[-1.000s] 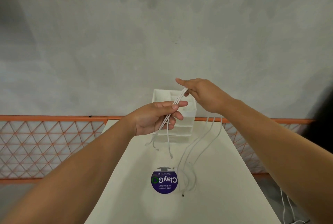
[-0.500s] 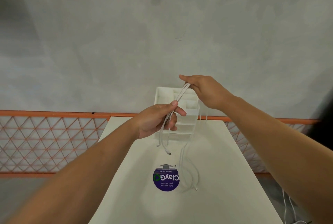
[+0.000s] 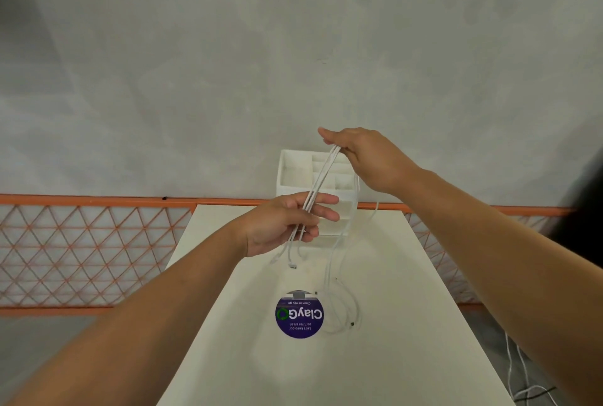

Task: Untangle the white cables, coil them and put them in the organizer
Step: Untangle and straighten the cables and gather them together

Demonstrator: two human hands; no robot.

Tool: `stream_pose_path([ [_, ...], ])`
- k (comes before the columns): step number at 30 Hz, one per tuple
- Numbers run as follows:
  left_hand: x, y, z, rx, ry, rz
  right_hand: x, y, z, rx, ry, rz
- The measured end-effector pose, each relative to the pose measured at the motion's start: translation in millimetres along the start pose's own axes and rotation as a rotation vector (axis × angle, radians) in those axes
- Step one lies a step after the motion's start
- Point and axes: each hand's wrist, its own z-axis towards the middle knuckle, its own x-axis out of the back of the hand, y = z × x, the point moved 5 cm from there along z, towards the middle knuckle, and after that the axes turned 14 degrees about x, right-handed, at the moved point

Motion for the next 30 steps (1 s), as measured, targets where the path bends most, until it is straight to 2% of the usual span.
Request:
stream_pose_path([
  [6, 4, 14, 6, -0.069, 0.067, -0.071, -4, -5, -1, 0.040, 0.013, 0.034],
  [10, 7, 28, 11, -0.072, 0.076, -0.208, -11, -9, -4, 0.091, -0.053, 0.019],
  [15, 5, 43, 11, -0.098, 0.120, -0.132, -17, -8, -6, 0.097, -0.094, 0.071],
  [23, 2, 18, 11, -0.005, 0.211, 0.017, -12, -5, -14, 0.077, -0.117, -0.033],
  [26, 2, 4, 14, 0.012, 0.196, -0.040, -18, 1, -14, 0.051, -0.107, -0.042],
  [30, 4, -7, 16, -0.018, 0.086, -0.160, -24, 8, -15, 0.019, -0.072, -0.014],
])
